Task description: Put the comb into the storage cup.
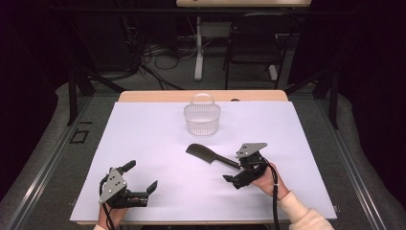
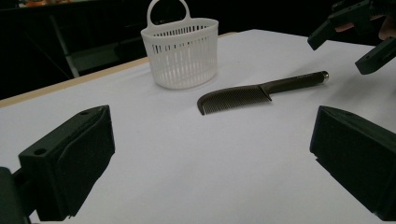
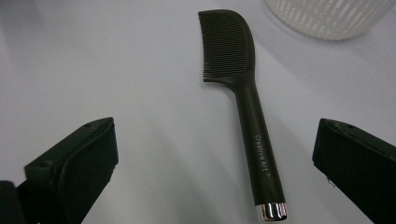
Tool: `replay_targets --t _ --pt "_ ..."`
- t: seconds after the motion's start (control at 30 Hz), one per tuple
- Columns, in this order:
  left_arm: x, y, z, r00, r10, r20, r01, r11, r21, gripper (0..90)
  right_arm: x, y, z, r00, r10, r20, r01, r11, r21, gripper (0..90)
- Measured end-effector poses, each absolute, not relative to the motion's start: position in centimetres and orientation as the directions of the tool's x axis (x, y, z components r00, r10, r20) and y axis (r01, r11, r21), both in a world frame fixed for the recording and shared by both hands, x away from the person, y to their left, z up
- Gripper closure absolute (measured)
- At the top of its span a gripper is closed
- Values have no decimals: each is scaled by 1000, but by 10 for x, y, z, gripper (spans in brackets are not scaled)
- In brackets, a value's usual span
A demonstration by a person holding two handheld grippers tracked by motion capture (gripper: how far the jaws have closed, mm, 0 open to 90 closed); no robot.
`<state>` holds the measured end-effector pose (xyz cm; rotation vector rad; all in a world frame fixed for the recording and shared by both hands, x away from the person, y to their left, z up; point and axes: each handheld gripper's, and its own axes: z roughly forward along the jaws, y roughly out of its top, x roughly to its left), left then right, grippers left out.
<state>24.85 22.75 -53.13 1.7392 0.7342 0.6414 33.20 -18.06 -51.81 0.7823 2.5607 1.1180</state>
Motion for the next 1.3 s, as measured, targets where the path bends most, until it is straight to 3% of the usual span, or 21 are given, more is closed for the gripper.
replay_targets --t 1.3 --pt "245 229 -530 661 748 65 148 -215 965 1 369 -151 -505 -827 562 -20 430 654 623 0"
